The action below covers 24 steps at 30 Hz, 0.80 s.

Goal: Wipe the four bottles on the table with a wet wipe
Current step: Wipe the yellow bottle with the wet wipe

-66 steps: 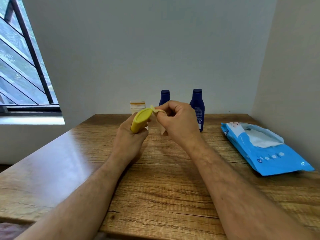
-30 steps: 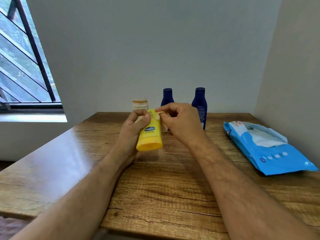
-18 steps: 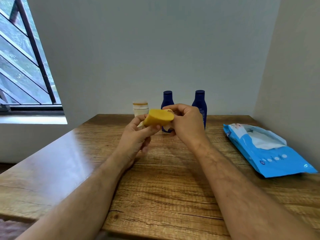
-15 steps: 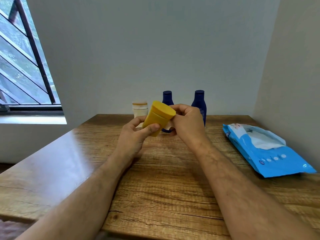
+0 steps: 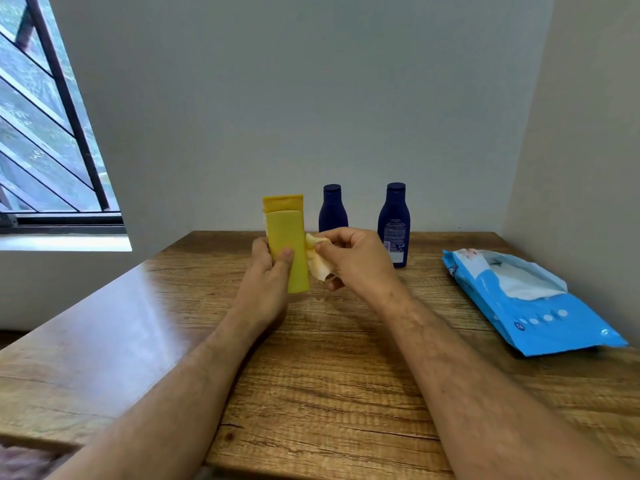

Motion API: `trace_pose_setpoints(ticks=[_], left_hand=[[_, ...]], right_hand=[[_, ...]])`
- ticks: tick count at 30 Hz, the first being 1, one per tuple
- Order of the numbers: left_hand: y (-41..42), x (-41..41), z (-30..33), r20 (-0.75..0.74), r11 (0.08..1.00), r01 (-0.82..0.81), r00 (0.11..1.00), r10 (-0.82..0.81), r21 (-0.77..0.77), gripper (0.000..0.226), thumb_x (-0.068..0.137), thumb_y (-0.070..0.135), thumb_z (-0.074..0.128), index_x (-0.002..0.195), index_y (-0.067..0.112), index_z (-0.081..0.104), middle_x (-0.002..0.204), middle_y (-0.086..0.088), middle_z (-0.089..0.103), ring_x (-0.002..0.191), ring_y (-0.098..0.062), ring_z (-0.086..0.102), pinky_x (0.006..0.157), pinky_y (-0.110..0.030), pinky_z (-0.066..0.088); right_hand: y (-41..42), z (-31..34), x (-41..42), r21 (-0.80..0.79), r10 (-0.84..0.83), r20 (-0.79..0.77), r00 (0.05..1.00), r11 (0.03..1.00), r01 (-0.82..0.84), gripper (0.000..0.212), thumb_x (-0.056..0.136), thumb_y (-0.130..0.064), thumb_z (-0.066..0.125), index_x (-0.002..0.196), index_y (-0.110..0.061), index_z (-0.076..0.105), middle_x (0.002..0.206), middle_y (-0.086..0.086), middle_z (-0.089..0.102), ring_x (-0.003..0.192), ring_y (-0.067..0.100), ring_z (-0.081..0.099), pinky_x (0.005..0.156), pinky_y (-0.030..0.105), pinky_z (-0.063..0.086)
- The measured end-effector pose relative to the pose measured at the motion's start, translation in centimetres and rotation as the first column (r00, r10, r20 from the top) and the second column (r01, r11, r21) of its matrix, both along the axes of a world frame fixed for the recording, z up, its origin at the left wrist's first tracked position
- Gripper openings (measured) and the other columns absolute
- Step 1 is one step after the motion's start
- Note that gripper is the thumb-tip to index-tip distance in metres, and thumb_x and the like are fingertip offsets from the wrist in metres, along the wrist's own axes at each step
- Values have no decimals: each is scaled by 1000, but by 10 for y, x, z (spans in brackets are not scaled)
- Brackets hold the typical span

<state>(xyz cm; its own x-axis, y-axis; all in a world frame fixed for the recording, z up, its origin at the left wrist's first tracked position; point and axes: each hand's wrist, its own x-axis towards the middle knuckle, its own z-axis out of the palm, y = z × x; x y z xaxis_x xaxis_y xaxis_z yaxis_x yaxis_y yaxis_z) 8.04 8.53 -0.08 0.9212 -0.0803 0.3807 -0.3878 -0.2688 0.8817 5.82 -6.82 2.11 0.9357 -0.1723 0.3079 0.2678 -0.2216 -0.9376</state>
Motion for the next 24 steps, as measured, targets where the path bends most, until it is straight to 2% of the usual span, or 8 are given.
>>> trace_pose_setpoints(ticks=[3,5,7,11,14,17,21,24], left_hand=[[1,0,1,-77,1000,4,997,-4,-2,40,101,33,56,126,28,25,110,10,48,94,-9,54,76,-32,49],[0,-2,1,-47,994,-36,998,41,102,60,91,39,71,123,30,20,106,15,44,90,-4,51,78,-29,42],[-3,-3,-1,-13,983,-64,998,67,169,66,87,43,75,121,29,19,111,10,44,96,-10,52,83,-31,39],[1,7,-2,-36,991,-77,996,81,109,40,94,40,65,122,26,39,124,2,39,117,-18,47,93,-35,38],[6,7,2,-49,999,-9,999,7,-41,34,95,43,58,123,24,59,122,1,59,115,-23,59,102,-46,48],[7,6,3,-24,996,-68,997,67,-56,35,98,27,62,131,21,50,119,3,67,106,-15,66,97,-46,54],[5,6,-1,22,996,-63,998,62,68,27,99,16,61,120,26,47,110,12,62,101,-2,60,94,-36,53],[3,2,0,-36,998,-60,997,62,32,25,104,16,50,126,22,39,108,13,55,103,-7,57,90,-34,48]], right_hand=[[1,-2,0,-56,-11,-3,1000,998,11,18,95,-24,66,111,-19,73,100,3,70,74,20,73,56,34,62],[2,-3,-1,-78,-13,1,1000,997,13,17,95,-23,66,110,-19,73,99,4,70,74,19,73,53,31,61],[3,-4,-2,-97,-16,3,1000,995,16,15,95,-23,67,109,-19,73,95,5,70,73,21,74,54,33,62],[3,-5,-3,-100,-12,-4,1000,995,12,16,94,-23,67,109,-20,73,98,4,69,74,18,74,57,37,63],[1,-4,-4,-92,-11,-5,1000,996,11,17,95,-23,66,110,-20,73,99,3,69,72,16,74,56,34,63],[1,-5,-4,-109,-29,2,1000,994,29,17,95,-23,66,111,-20,73,101,2,69,72,17,74,57,37,63],[1,-5,-4,-127,-29,12,1000,991,30,18,95,-23,65,112,-20,72,99,0,68,71,16,73,58,37,63],[0,-4,-5,-117,-23,13,1000,993,24,19,95,-23,66,112,-20,72,100,0,68,73,15,72,57,35,63]])
